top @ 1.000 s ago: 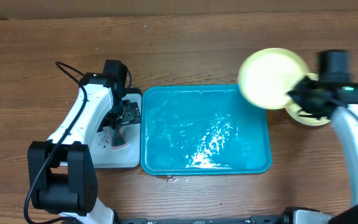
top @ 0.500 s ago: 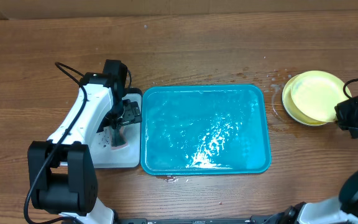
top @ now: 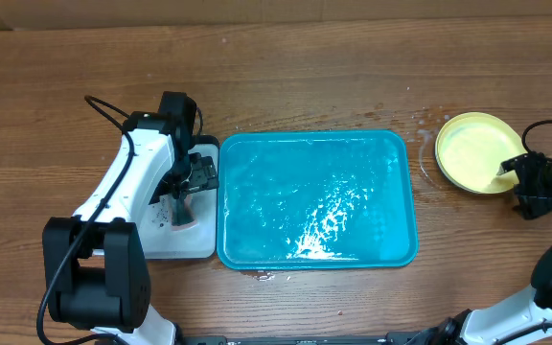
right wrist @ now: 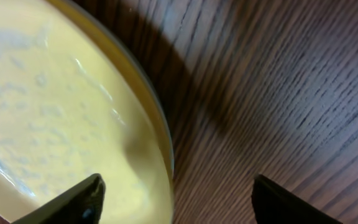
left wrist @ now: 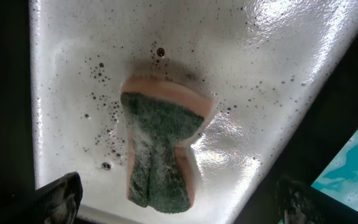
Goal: Clean dirty plates on tray and stack at the side
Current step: 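Release the sponge in the white sponge tray with the left gripper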
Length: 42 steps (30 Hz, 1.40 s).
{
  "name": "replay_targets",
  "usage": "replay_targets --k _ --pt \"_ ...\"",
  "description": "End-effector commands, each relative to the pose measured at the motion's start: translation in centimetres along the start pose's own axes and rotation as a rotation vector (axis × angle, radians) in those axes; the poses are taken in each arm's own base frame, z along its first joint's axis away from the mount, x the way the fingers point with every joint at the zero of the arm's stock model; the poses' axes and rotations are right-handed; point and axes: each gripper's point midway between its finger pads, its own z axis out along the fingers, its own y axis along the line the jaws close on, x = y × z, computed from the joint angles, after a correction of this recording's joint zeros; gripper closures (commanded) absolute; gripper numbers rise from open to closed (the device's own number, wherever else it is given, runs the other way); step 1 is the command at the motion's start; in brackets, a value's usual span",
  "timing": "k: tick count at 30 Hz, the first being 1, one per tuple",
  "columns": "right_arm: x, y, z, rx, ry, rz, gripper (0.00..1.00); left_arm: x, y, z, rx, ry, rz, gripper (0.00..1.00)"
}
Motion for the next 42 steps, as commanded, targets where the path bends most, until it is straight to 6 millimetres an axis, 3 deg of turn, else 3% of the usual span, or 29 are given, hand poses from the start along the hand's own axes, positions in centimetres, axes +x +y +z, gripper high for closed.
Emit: replay_targets --k 1,5,11,13,16,19,26,28,35,42 --pt "0.1 1.8 -1.1 -0.075 0.018 -0.040 0.22 -0.8 -0.4 -0.8 0.021 -0.026 -0.021 0.00" --pt "-0.1 3.6 -3.4 -0.106 -0.002 -0.105 0.22 -1.6 -0.5 -1.9 0.029 -0.047 -0.017 0.00" --pt "0.7 6.4 -7.9 -0.136 -0.054 -0.187 0.09 -3.0 -0.8 -4.7 0.039 -0.095 -0.016 0.00" --pt "1.3 7.5 -9.7 -0.155 -0.083 -0.246 0.09 -3.7 -0.4 -6.1 0.002 -0.136 -0.004 0.00" --pt "2.4 9.3 -12.4 -0.185 -0.144 -0.388 0.00 -4.8 -0.4 -9.5 -0.045 -0.248 0.035 0.00" --pt "3.9 10.7 -14.2 -0.214 -0.191 -0.503 0.00 -5.0 -1.9 -13.4 -0.001 -0.360 0.071 0.00" --pt "6.9 12.3 -17.4 -0.224 -0.307 -0.712 0.00 -3.1 -3.5 -22.5 0.124 -0.608 0.148 0.00" --pt "7.8 12.7 -18.2 -0.238 -0.325 -0.752 0.00 -2.1 -2.5 -25.3 0.143 -0.694 0.133 0.00" --pt "10.6 13.8 -21.0 -0.295 -0.406 -0.909 0.00 2.5 2.7 -31.9 0.223 -0.896 0.028 0.00" --pt "12.0 14.1 -22.4 -0.328 -0.441 -0.958 0.00 7.8 9.8 -34.8 0.216 -1.033 -0.146 0.00"
